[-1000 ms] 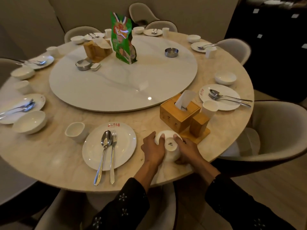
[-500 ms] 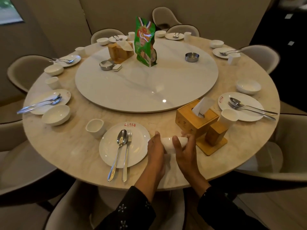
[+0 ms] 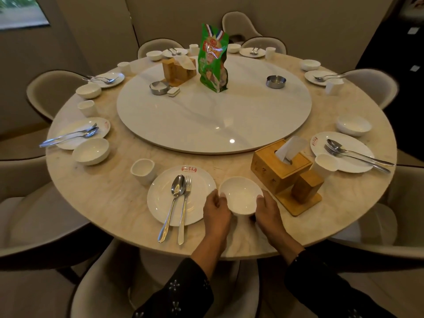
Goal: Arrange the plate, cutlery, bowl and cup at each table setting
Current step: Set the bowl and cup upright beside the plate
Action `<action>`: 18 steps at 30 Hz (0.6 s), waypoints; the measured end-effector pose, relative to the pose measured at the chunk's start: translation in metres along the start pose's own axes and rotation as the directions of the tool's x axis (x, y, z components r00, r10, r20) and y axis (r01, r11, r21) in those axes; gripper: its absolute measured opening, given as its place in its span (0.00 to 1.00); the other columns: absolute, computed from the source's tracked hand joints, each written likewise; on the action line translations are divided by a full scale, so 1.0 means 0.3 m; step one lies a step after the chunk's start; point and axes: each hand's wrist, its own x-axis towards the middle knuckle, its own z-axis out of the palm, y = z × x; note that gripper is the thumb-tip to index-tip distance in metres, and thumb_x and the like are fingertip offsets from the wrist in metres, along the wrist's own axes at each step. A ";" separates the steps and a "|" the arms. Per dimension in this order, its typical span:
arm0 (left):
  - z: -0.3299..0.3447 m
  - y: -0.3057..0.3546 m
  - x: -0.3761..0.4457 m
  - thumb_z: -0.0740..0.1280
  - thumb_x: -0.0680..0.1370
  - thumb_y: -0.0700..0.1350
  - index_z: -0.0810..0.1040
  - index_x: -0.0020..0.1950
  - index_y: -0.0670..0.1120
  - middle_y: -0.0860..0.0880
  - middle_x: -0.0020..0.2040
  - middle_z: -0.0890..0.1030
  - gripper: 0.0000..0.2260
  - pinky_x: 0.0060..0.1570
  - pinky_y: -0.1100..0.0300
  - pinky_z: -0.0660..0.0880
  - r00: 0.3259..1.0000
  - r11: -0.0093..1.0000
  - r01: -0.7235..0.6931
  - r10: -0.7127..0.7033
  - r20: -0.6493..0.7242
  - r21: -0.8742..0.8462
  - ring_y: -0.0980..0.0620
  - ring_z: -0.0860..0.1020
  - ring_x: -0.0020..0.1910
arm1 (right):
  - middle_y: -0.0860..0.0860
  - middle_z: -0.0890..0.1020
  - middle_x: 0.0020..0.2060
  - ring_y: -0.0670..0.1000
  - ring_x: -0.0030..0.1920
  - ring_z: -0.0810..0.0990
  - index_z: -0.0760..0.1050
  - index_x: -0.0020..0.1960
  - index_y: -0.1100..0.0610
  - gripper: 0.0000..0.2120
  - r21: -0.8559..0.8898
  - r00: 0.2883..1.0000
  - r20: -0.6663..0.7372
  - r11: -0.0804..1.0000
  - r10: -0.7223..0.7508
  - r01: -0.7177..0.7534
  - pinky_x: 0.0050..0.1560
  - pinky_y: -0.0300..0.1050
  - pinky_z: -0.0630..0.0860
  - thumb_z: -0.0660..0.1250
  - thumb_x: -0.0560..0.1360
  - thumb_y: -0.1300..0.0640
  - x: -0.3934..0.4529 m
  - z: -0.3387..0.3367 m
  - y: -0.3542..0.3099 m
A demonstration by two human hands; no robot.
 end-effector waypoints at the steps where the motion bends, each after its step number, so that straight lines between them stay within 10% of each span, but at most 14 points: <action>1: 0.010 -0.011 -0.011 0.60 0.82 0.48 0.70 0.71 0.48 0.48 0.64 0.77 0.18 0.65 0.48 0.73 0.999 0.999 0.033 -0.033 -0.017 0.011 0.48 0.75 0.63 | 0.55 0.76 0.62 0.53 0.59 0.75 0.69 0.69 0.57 0.17 -0.005 0.999 -0.035 1.000 -0.019 0.019 0.53 0.46 0.74 0.51 0.83 0.56 -0.001 0.002 -0.002; 5: 0.039 -0.052 -0.030 0.65 0.80 0.45 0.74 0.64 0.45 0.48 0.53 0.80 0.13 0.52 0.50 0.81 0.985 0.974 0.166 -0.170 -0.011 -0.154 0.51 0.83 0.45 | 0.55 0.74 0.66 0.55 0.64 0.73 0.67 0.71 0.55 0.18 -0.031 0.995 -0.097 0.999 -0.032 0.029 0.58 0.45 0.72 0.53 0.83 0.57 0.004 0.009 -0.001; 18: 0.001 -0.067 0.015 0.67 0.78 0.43 0.78 0.58 0.40 0.40 0.51 0.83 0.10 0.47 0.57 0.82 0.959 0.929 0.283 -0.272 0.081 -0.238 0.45 0.83 0.50 | 0.56 0.74 0.66 0.56 0.66 0.72 0.68 0.71 0.57 0.18 -0.045 0.993 -0.109 0.998 0.045 -0.050 0.61 0.49 0.71 0.55 0.82 0.57 0.018 0.031 -0.025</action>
